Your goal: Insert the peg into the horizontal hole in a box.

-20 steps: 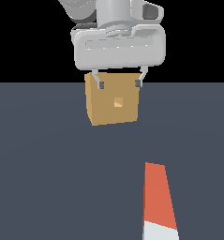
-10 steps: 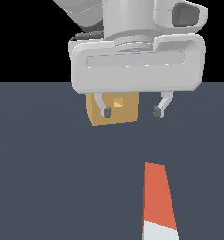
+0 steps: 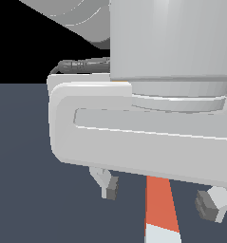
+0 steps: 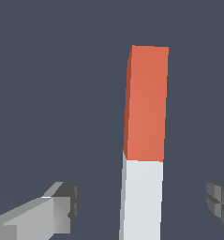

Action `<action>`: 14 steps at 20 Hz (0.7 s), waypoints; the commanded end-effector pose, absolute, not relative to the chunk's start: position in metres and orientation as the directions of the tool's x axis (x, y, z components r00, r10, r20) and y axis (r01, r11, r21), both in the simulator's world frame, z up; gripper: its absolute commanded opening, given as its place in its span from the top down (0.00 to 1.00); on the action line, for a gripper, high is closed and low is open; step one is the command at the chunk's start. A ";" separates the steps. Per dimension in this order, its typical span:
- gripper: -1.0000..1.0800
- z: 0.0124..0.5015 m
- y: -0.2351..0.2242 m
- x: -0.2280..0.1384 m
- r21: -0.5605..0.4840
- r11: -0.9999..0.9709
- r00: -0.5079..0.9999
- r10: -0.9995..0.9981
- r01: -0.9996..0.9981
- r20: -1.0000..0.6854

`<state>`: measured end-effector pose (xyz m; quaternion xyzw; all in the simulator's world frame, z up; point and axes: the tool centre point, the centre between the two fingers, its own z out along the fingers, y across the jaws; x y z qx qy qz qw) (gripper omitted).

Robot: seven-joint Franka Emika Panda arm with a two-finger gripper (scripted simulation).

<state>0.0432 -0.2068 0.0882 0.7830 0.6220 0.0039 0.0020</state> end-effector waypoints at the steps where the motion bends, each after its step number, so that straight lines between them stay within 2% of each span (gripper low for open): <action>1: 0.04 0.080 -0.225 0.044 0.005 -0.243 0.243 0.970 0.970 0.002; 7: 0.04 0.070 -0.247 0.044 0.001 -0.266 0.266 0.964 0.964 0.000; 14: 0.04 0.066 -0.249 0.043 0.000 -0.268 0.268 0.963 0.963 0.000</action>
